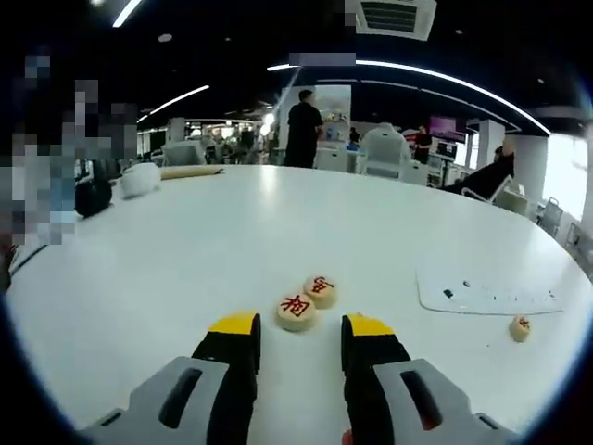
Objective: Pick up the chess pieces one by one and place each piece onto its starting position on the chessboard, setting the pieces on their correct points until all the chess pieces are arranged in the starting layout
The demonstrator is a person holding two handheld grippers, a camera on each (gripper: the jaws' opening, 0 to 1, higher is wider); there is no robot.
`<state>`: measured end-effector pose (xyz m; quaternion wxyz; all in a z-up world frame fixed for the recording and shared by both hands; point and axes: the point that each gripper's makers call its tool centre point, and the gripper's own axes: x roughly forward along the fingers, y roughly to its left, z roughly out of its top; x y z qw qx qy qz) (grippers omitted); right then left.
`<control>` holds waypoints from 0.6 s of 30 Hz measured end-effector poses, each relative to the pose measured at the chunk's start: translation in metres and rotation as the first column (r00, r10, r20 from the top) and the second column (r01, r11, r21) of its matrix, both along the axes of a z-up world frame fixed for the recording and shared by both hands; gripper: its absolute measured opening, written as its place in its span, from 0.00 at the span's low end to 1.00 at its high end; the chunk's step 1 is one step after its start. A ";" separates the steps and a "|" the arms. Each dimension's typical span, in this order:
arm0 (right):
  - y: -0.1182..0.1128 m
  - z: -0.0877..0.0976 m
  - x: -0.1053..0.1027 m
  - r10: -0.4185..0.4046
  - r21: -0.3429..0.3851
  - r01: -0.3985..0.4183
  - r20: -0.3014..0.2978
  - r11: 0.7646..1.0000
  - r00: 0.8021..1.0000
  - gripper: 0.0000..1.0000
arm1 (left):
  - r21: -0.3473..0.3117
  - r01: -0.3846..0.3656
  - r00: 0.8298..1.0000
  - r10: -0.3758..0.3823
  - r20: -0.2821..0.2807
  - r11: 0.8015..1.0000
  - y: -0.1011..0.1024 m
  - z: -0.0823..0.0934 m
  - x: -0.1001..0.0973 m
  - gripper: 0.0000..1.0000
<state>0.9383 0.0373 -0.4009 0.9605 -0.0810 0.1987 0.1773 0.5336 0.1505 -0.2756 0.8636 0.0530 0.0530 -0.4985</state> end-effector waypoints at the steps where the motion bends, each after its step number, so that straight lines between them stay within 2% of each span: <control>1: -0.001 0.001 0.001 0.001 -0.020 -0.001 0.014 1.000 1.000 0.29 | 0.001 0.002 1.000 -0.002 0.002 1.000 0.000 0.000 -0.001 0.33; 2: -0.001 0.000 -0.001 0.006 -0.046 -0.005 0.013 0.999 1.000 0.18 | 0.000 0.002 1.000 -0.002 0.003 1.000 0.000 0.001 -0.001 0.33; 5: 0.003 0.001 -0.004 0.029 -0.082 -0.027 0.024 0.996 0.999 0.18 | -0.003 -0.008 1.000 0.008 0.008 1.000 0.000 0.002 0.001 0.33; 10: 0.011 0.007 -0.020 0.084 -0.073 -0.084 0.003 0.994 0.996 0.18 | -0.010 -0.022 1.000 0.022 0.010 1.000 0.002 0.004 0.004 0.33; 13: 0.015 0.025 -0.053 0.153 -0.040 -0.152 0.021 0.988 0.988 0.18 | -0.007 -0.019 1.000 0.019 0.012 1.000 0.002 0.004 0.003 0.33; 15: 0.008 0.034 -0.073 0.189 -0.061 -0.187 0.036 0.981 0.981 0.18 | -0.007 -0.016 1.000 0.016 0.014 1.000 0.001 0.005 0.003 0.33; 18: -0.006 0.042 -0.119 0.246 -0.122 -0.239 0.046 0.963 0.968 0.18 | -0.008 -0.014 1.000 0.014 0.018 1.000 -0.002 0.007 0.002 0.32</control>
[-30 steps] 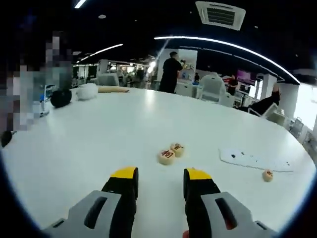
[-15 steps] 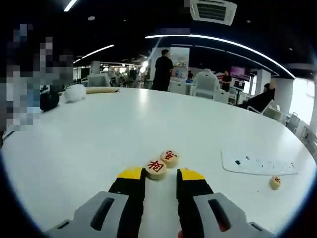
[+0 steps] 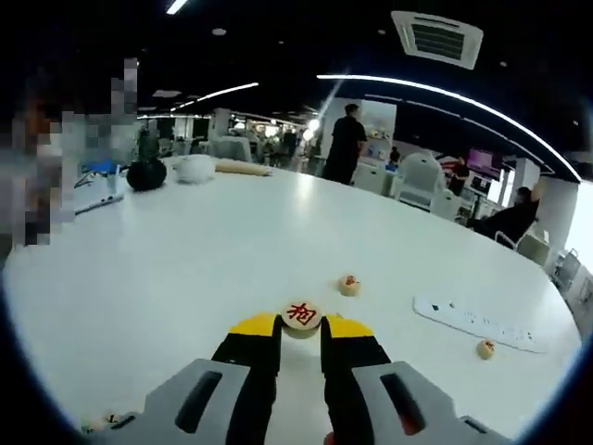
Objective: Pick up the chess pieces one by one and place each piece onto its starting position on the chessboard, setting the pieces on their correct points until all the chess pieces are arranged in the starting layout
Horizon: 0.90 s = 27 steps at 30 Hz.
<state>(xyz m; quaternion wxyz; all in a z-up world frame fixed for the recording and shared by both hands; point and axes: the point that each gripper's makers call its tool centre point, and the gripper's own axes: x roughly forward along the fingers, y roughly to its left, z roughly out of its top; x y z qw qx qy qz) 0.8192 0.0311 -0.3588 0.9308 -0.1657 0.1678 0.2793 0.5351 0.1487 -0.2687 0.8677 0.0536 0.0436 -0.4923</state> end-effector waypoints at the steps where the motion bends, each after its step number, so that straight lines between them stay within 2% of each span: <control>1: -0.008 0.005 -0.016 0.008 0.009 -0.008 -0.004 1.000 1.000 0.18 | 0.001 0.002 1.000 -0.002 0.002 1.000 -0.001 0.000 -0.001 0.32; 5: -0.035 0.024 -0.053 0.024 0.042 -0.024 0.006 0.999 1.000 0.19 | 0.019 0.022 1.000 -0.022 0.007 1.000 -0.010 0.000 -0.006 0.32; 11: -0.076 0.037 -0.114 0.033 0.067 -0.034 0.025 0.997 0.999 0.18 | 0.045 0.056 0.998 -0.057 0.003 0.997 -0.024 -0.004 -0.012 0.32; 15: -0.102 0.053 -0.154 0.014 0.149 -0.020 0.045 0.989 0.999 0.19 | 0.059 0.079 0.997 -0.080 0.005 0.995 -0.030 -0.007 -0.017 0.32; 20: -0.139 0.069 -0.191 -0.047 0.219 0.033 0.057 0.975 0.997 0.18 | 0.062 0.078 0.997 -0.078 0.005 0.995 -0.029 -0.008 -0.019 0.32; 23: -0.161 0.071 -0.216 -0.071 0.207 0.057 0.063 0.977 0.995 0.18 | 0.055 0.073 0.997 -0.073 0.008 0.996 -0.026 -0.006 -0.018 0.32; 27: -0.183 0.061 -0.246 -0.098 0.188 0.088 0.046 0.978 0.994 0.19 | 0.054 0.069 0.997 -0.070 0.011 0.996 -0.024 -0.005 -0.018 0.32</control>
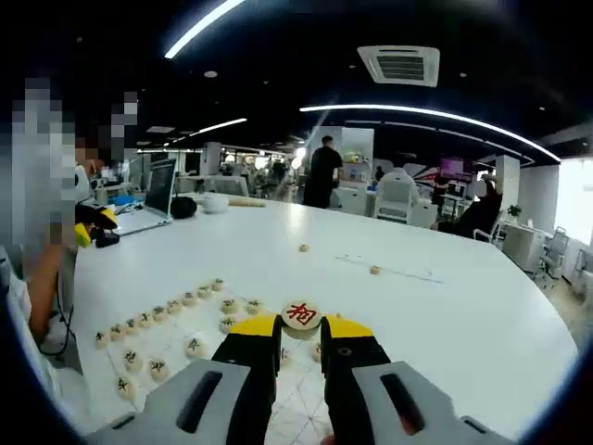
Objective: Pick up the chess pieces one by one and place each piece onto its starting position on the chessboard, setting the pieces on their correct points until all the chess pieces are arranged in the starting layout
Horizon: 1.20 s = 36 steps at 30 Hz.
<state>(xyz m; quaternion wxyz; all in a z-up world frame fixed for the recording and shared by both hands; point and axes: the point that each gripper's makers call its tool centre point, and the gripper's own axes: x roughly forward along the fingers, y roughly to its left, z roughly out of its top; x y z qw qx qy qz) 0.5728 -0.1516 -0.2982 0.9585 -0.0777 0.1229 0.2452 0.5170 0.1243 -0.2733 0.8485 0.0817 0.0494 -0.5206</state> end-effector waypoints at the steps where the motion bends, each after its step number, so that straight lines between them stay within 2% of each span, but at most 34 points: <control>1: -0.005 -0.003 -0.009 -0.007 0.002 0.007 -0.006 1.000 1.000 0.19 | -0.001 0.000 1.000 0.000 0.001 1.000 0.000 0.001 0.000 0.32; 5: -0.016 -0.023 -0.030 -0.030 -0.014 0.029 -0.039 0.999 0.999 0.19 | -0.001 0.006 1.000 -0.006 0.003 1.000 -0.001 0.001 -0.001 0.32; 11: -0.049 -0.062 -0.059 -0.118 -0.030 0.115 -0.117 0.993 0.986 0.19 | -0.002 0.015 1.000 -0.015 0.002 1.000 -0.003 0.001 -0.002 0.32; 16: -0.064 -0.084 -0.066 -0.159 -0.030 0.157 -0.180 0.987 0.971 0.19 | 0.002 0.017 1.000 -0.017 0.000 1.000 -0.005 0.000 -0.002 0.32; 26: -0.058 -0.106 -0.064 -0.150 -0.064 0.139 -0.236 0.988 0.960 0.19 | -0.014 -0.006 1.000 0.006 0.004 1.000 0.005 0.002 -0.001 0.32; 32: -0.059 -0.108 -0.063 -0.148 -0.095 0.129 -0.239 0.987 0.960 0.20 | -0.017 -0.003 1.000 0.003 0.003 1.000 0.005 0.002 0.000 0.32; 33: -0.059 -0.107 -0.064 -0.150 -0.097 0.130 -0.240 0.987 0.959 0.23 | -0.017 -0.002 1.000 0.002 0.004 1.000 0.005 0.002 0.000 0.32; 36: -0.059 -0.100 -0.065 -0.140 -0.080 0.125 -0.228 0.989 0.963 0.42 | -0.017 -0.004 1.000 0.004 0.003 1.000 0.005 0.002 0.000 0.32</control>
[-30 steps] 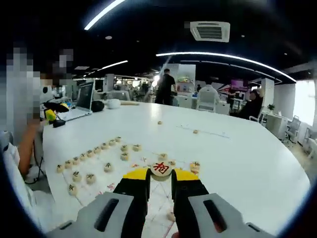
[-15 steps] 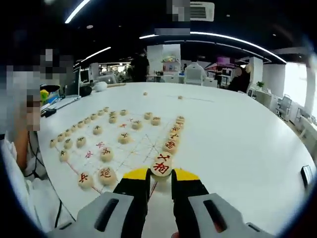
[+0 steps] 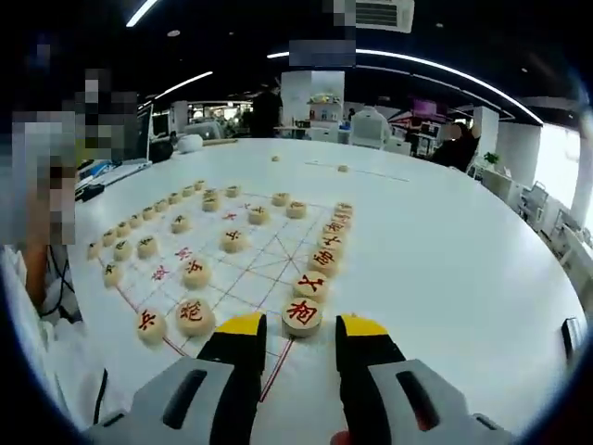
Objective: Pick up the chess pieces one by one and place each piece onto its starting position on the chessboard, setting the pieces on their correct points until all the chess pieces are arranged in the starting layout
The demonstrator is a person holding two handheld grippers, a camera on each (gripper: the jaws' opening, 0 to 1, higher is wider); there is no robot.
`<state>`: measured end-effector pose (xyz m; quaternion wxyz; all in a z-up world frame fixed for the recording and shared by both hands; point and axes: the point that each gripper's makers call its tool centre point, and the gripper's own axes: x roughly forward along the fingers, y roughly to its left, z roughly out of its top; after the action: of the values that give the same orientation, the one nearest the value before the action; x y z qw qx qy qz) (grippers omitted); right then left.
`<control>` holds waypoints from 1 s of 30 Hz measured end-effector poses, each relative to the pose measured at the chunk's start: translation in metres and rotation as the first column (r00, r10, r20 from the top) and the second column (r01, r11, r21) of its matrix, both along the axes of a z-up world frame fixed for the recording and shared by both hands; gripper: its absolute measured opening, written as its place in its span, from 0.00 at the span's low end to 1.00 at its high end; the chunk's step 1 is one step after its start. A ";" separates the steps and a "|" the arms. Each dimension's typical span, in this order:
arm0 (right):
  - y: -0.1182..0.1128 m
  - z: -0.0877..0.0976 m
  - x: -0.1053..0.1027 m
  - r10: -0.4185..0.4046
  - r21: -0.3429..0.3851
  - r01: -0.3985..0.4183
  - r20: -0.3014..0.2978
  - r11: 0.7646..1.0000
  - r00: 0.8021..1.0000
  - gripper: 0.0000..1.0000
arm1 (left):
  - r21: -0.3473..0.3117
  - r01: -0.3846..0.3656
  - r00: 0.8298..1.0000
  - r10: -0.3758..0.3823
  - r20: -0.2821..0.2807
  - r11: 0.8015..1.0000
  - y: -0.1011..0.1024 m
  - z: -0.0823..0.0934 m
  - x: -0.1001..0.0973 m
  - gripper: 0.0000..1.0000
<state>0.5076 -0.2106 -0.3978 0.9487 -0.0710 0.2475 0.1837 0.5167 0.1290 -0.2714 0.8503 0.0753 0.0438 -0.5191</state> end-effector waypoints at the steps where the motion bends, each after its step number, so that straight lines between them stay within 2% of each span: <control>1: 0.000 0.006 0.000 -0.004 0.017 0.004 0.015 1.000 1.000 0.43 | 0.000 -0.001 1.000 0.001 0.000 1.000 0.000 0.000 0.000 0.32; 4: 0.002 0.029 0.002 -0.017 0.097 0.010 0.072 0.995 0.997 0.43 | -0.001 -0.002 1.000 0.002 0.000 1.000 0.000 0.000 0.000 0.32; 9: 0.009 0.078 0.008 -0.037 0.231 -0.004 0.173 0.973 0.984 0.42 | 0.002 0.005 1.000 -0.005 0.001 1.000 -0.003 0.000 -0.001 0.32; 13: 0.023 0.098 0.017 -0.021 0.238 -0.031 0.213 0.971 0.977 0.41 | 0.003 0.009 1.000 -0.009 0.000 1.000 -0.004 0.000 -0.001 0.32; 20: 0.052 0.107 0.042 0.049 0.185 -0.090 0.216 0.979 0.975 0.41 | 0.000 0.005 1.000 -0.005 0.001 1.000 -0.001 0.001 -0.001 0.32; 23: 0.055 0.109 0.060 0.032 0.190 -0.074 0.214 0.979 0.976 0.38 | -0.001 0.002 1.000 -0.002 0.002 1.000 0.000 0.001 0.000 0.32; 26: 0.062 0.112 0.080 0.018 0.224 -0.066 0.209 0.972 0.978 0.38 | -0.003 0.001 1.000 -0.001 0.002 1.000 0.001 0.001 0.000 0.32; 30: 0.074 0.107 0.102 0.035 0.201 -0.075 0.198 0.977 0.980 0.37 | -0.002 0.000 1.000 0.000 0.001 1.000 0.001 0.001 0.001 0.32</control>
<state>0.6100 -0.1365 -0.2909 0.9650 0.0042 0.1314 0.2270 0.5174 0.1304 -0.2708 0.8505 0.0746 0.0426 -0.5190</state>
